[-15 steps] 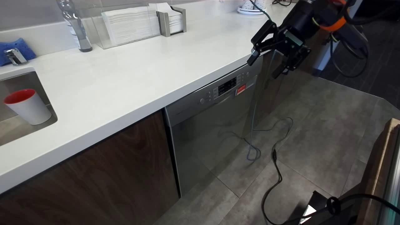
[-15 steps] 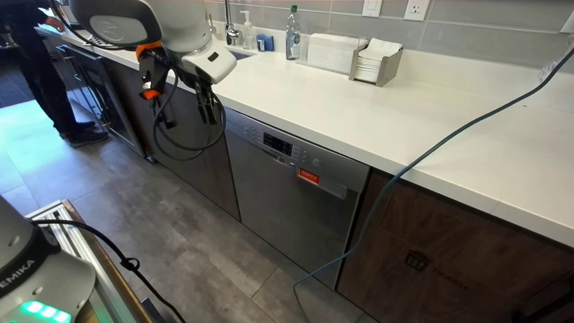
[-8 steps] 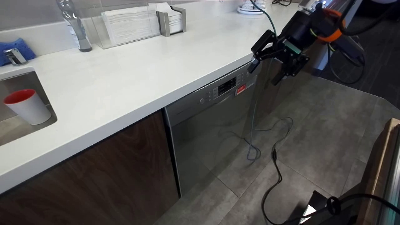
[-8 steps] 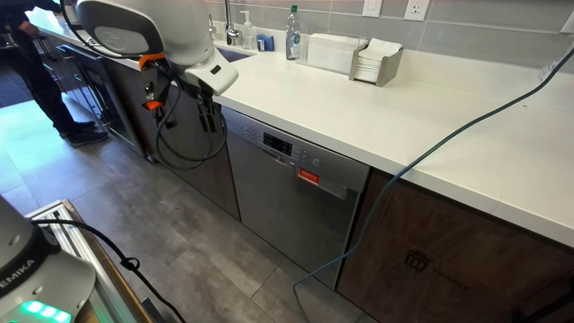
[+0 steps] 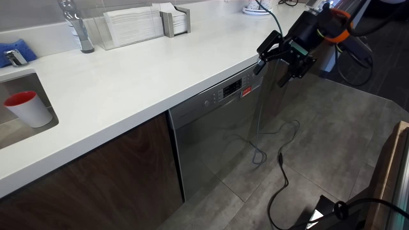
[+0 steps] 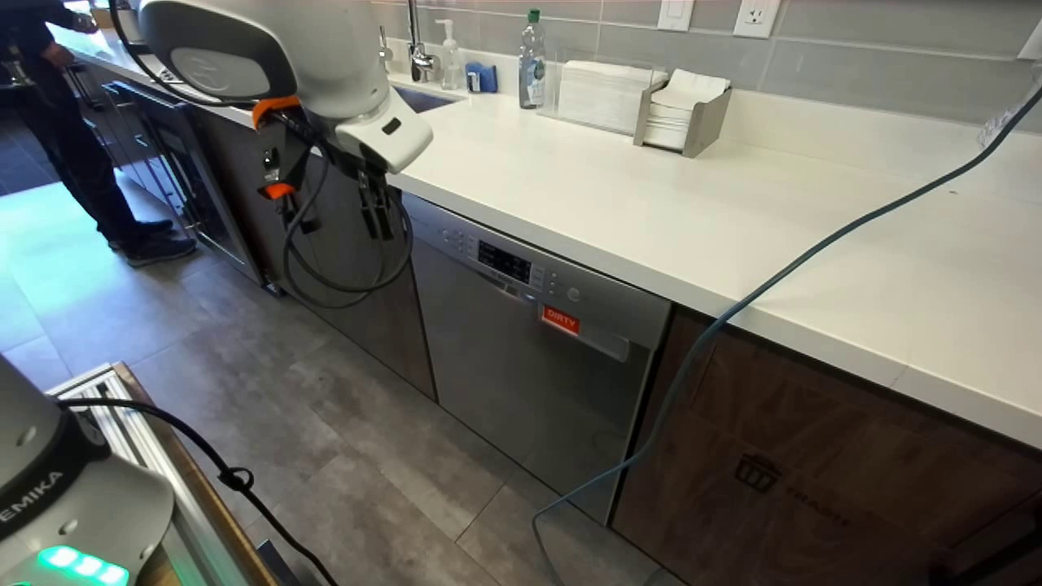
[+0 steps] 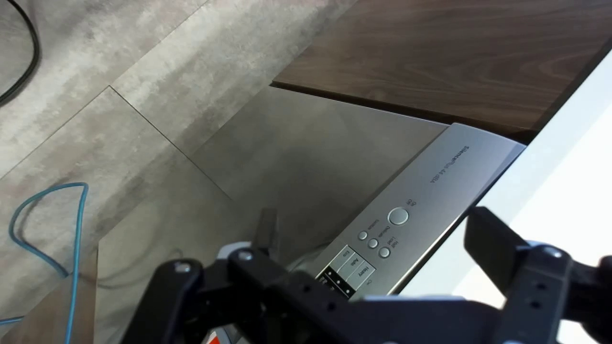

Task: Press a button on the dish washing machine

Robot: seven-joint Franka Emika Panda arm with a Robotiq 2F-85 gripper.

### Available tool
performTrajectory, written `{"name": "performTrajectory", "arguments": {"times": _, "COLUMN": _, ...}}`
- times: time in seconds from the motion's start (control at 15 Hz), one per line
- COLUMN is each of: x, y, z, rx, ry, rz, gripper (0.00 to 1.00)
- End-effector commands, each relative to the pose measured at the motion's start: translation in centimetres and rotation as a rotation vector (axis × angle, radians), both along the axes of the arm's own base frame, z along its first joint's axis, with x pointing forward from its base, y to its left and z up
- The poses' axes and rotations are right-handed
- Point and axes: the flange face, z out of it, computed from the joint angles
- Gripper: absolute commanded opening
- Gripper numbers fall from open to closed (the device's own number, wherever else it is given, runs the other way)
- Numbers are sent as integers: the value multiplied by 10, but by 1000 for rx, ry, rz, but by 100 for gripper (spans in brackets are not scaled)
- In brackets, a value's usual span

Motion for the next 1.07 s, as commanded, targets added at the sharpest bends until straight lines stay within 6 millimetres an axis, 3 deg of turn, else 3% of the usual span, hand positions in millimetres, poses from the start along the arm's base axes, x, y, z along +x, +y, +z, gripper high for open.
{"name": "performTrajectory", "arguments": {"times": 0.0, "x": 5, "y": 1, "z": -7, "rx": 15, "ry": 12, "rz": 2, "gripper": 100}}
{"name": "performTrajectory", "arguments": {"times": 1.0, "x": 57, "y": 7, "z": -85, "rx": 70, "ry": -12, "rz": -80, "gripper": 100}}
